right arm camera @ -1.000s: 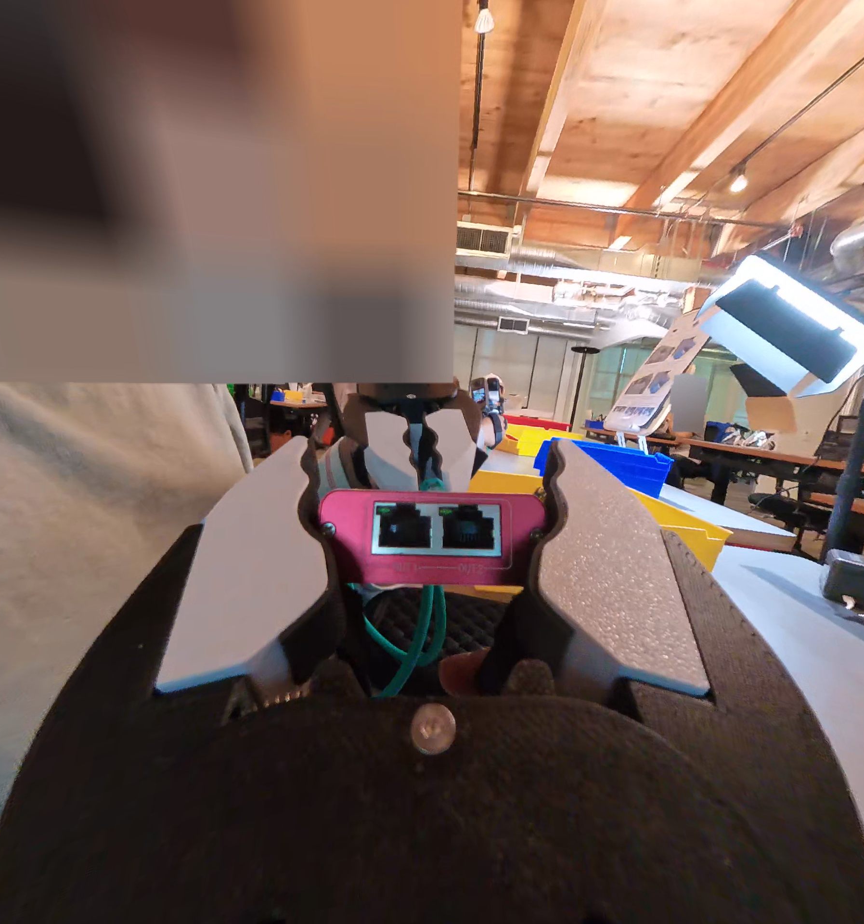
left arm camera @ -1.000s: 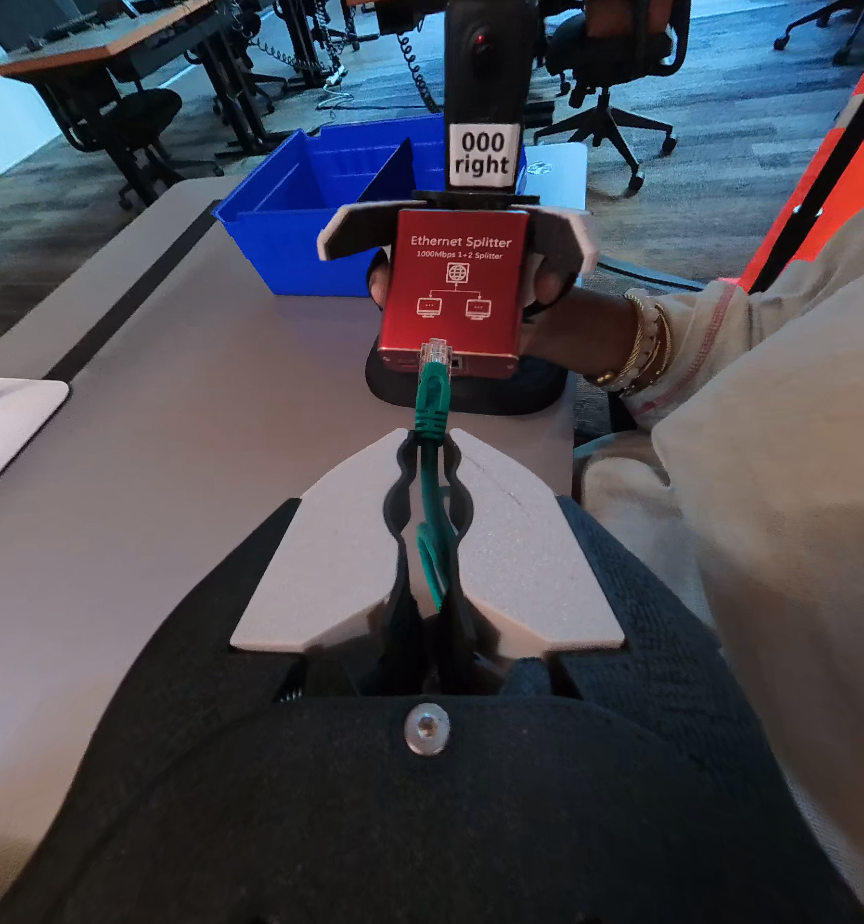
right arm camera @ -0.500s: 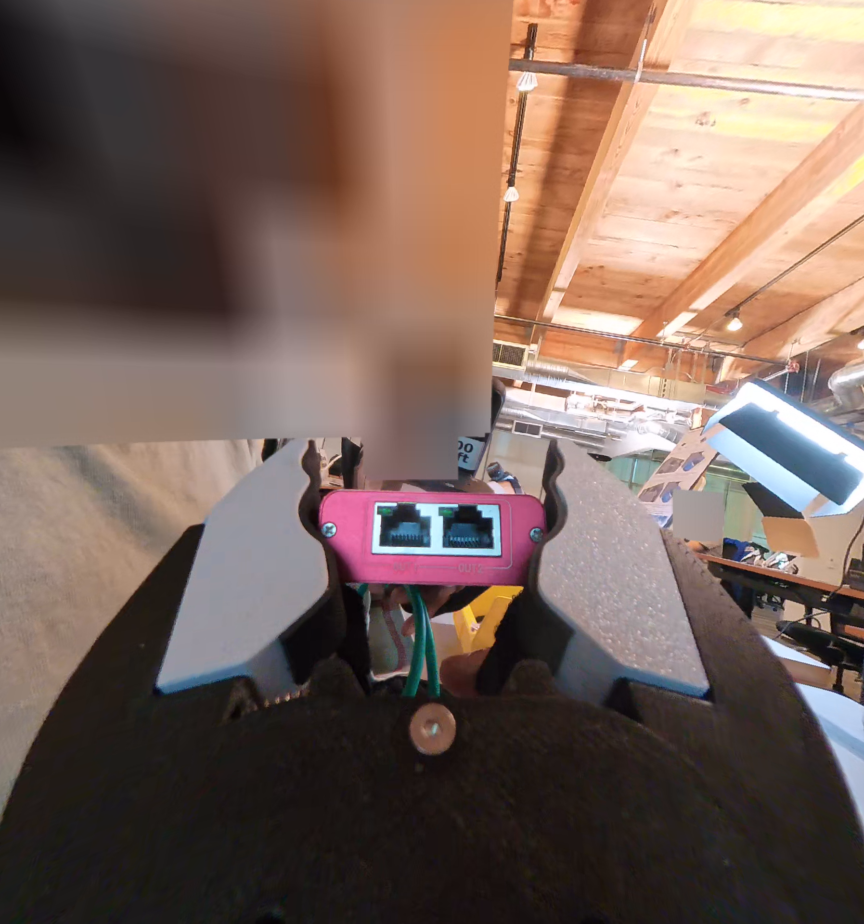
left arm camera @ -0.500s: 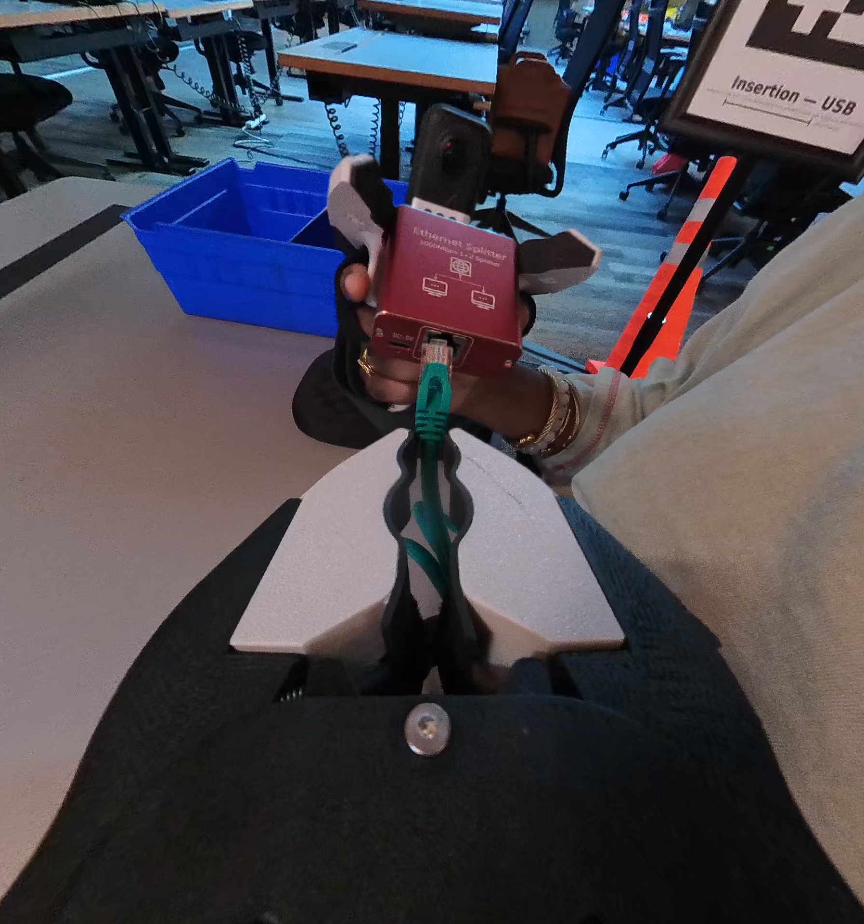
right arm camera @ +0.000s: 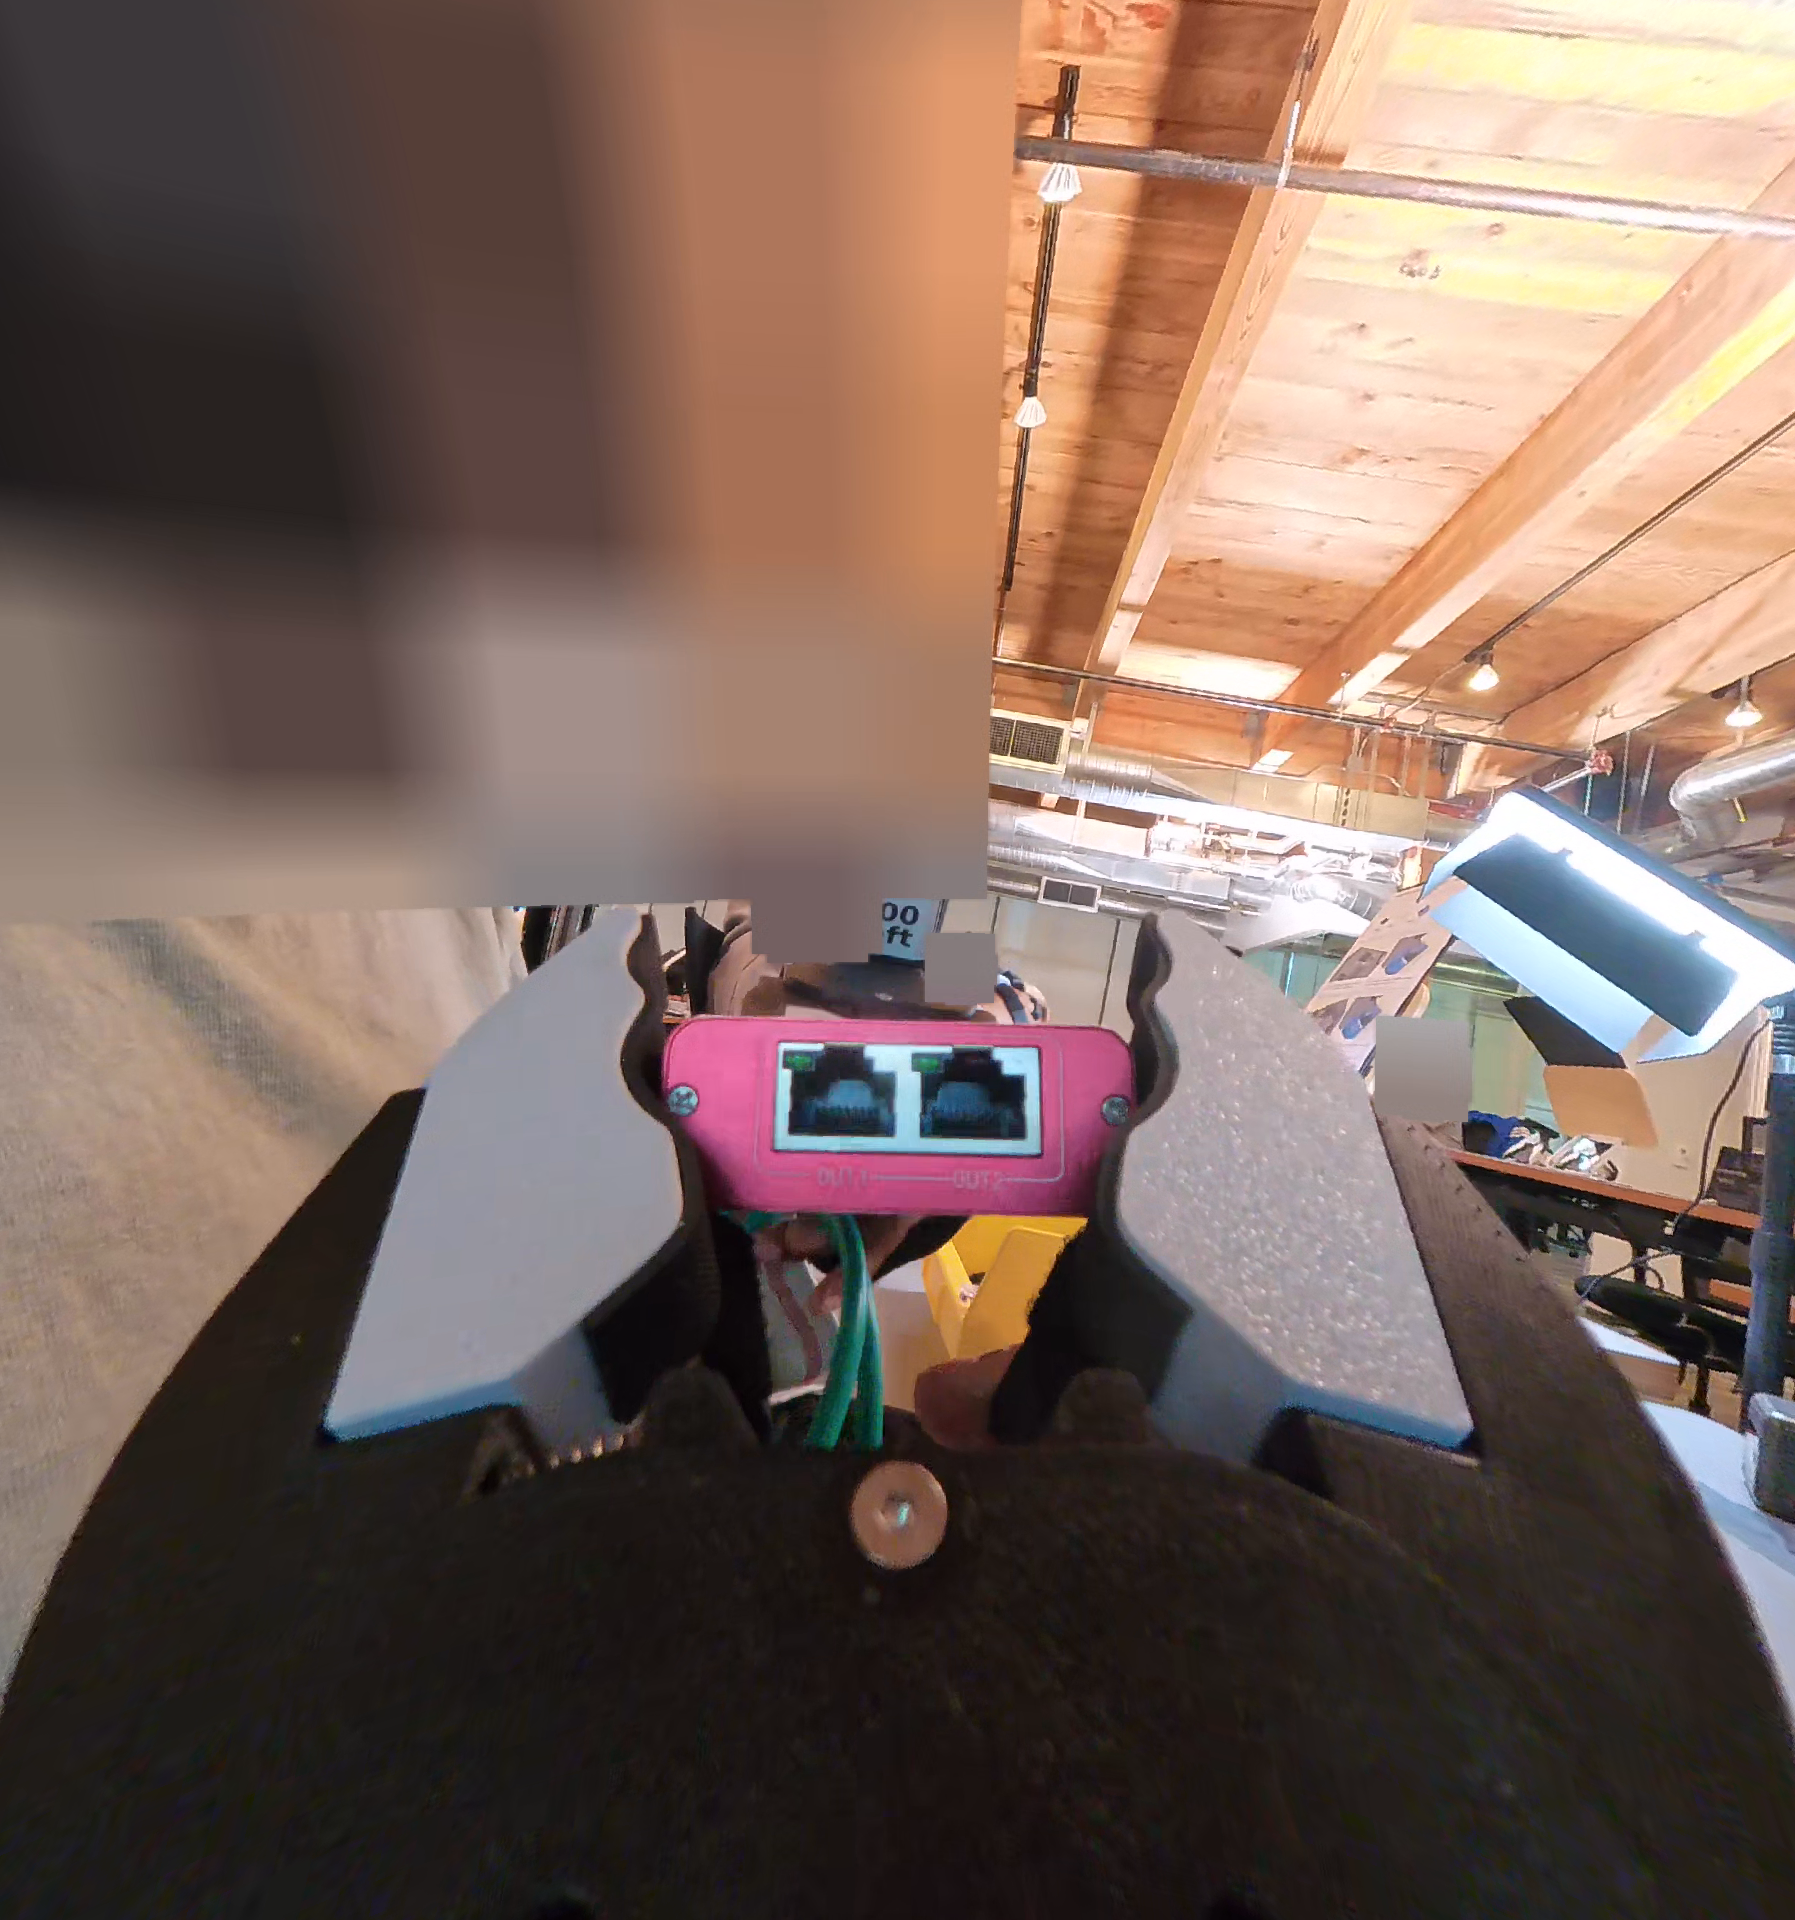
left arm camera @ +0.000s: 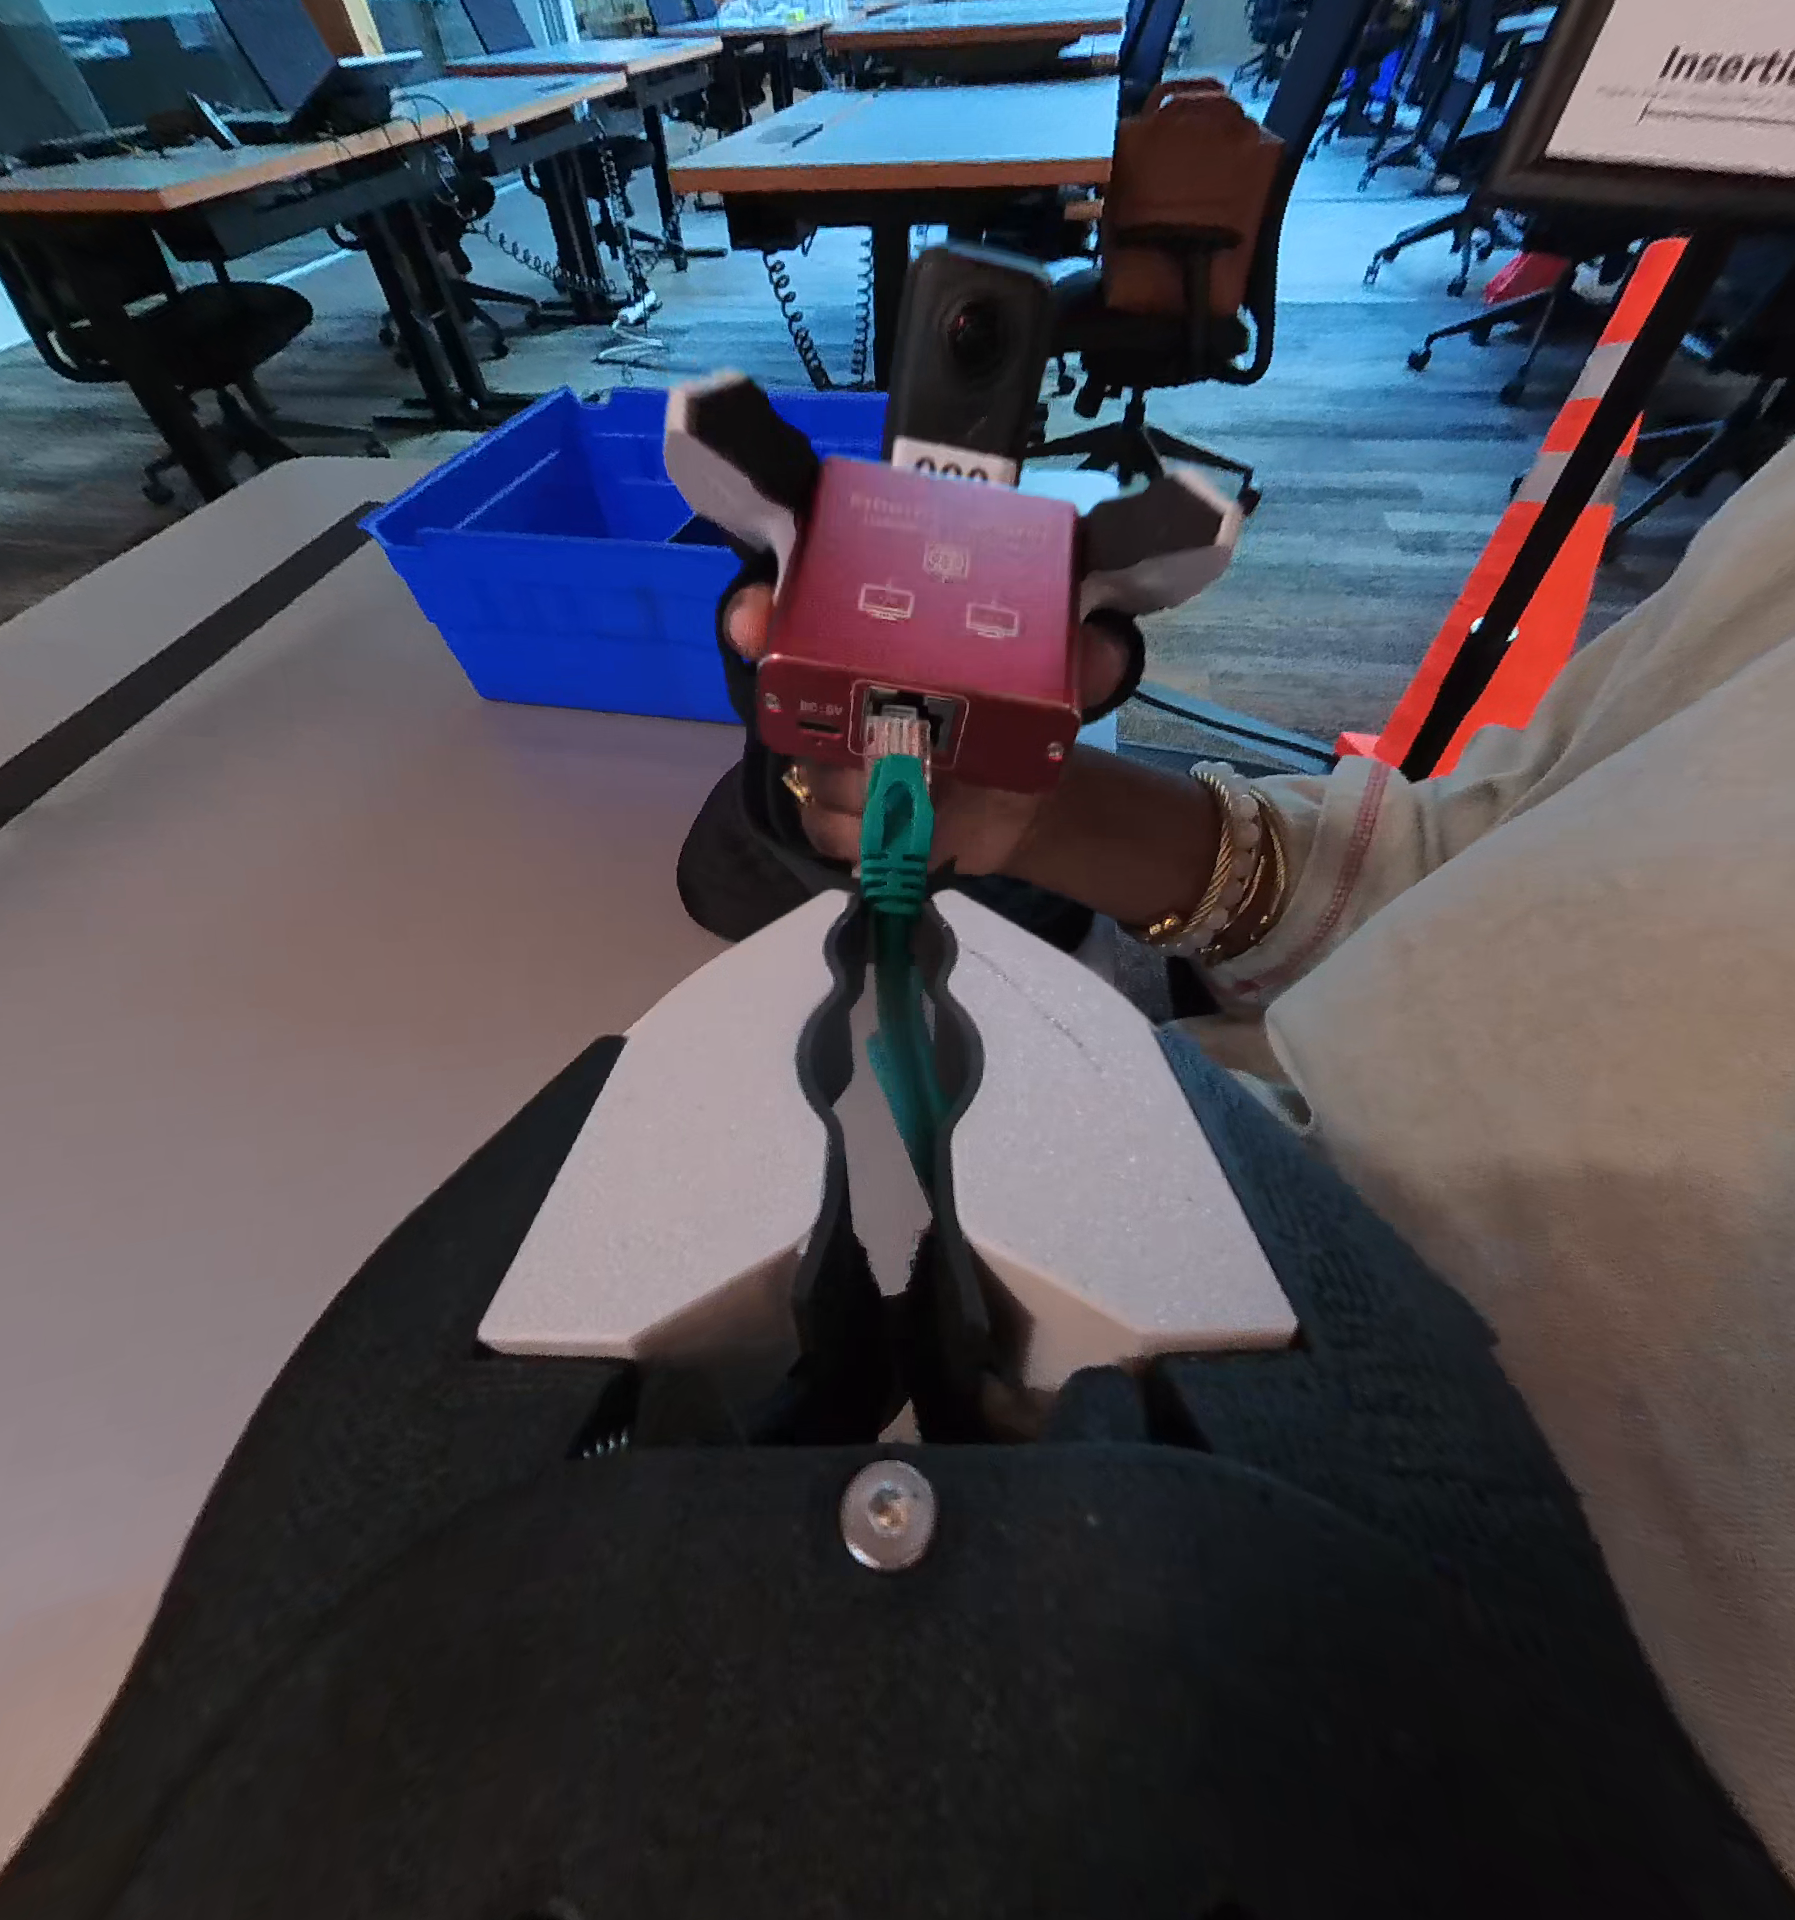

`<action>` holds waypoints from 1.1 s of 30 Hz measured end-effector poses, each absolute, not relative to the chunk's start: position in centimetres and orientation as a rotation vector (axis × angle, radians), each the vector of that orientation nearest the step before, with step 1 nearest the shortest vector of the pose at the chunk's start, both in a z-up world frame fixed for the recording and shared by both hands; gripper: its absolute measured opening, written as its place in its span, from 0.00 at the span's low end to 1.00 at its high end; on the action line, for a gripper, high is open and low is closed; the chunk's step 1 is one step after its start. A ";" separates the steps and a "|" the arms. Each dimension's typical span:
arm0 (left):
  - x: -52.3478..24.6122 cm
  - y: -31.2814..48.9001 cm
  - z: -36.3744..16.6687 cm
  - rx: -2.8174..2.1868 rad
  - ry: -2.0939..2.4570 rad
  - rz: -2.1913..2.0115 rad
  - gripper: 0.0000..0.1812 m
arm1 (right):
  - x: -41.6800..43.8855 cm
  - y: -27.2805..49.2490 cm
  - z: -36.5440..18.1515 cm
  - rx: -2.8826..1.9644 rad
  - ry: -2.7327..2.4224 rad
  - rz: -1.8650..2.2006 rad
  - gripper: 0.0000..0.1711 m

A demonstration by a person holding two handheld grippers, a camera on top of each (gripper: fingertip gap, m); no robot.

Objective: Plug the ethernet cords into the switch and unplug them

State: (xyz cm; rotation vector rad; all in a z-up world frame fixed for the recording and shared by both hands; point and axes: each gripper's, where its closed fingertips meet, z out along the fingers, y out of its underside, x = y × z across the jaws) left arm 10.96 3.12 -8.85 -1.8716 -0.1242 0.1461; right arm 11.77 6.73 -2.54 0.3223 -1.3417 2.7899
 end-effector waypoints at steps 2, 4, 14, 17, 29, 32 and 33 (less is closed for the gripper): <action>11.1 3.1 -8.8 -1.872 -0.111 0.143 0.05 | 11.8 6.7 -2.7 0.322 -1.347 2.803 0.51; 11.1 3.1 -9.1 -1.897 -0.098 0.161 0.06 | 11.8 6.8 -2.8 0.320 -1.345 2.817 0.51; 10.8 2.8 -9.5 -1.921 -0.090 0.202 0.05 | 11.4 5.2 -4.8 0.295 -1.631 2.613 0.51; 10.4 2.3 -10.2 -1.980 -0.073 0.268 0.05 | 11.2 4.0 -6.7 0.279 -1.892 2.374 0.51; 10.2 1.9 -11.2 -2.063 -0.026 0.333 0.05 | 10.8 3.2 -9.7 0.253 -2.218 2.018 0.50; 10.1 1.8 -11.7 -2.099 -0.023 0.347 0.05 | 10.7 3.1 -10.1 0.263 -2.243 1.975 0.50; 9.9 1.8 -11.8 -2.108 -0.023 0.361 0.05 | 10.5 3.2 -10.3 0.260 -2.253 1.954 0.50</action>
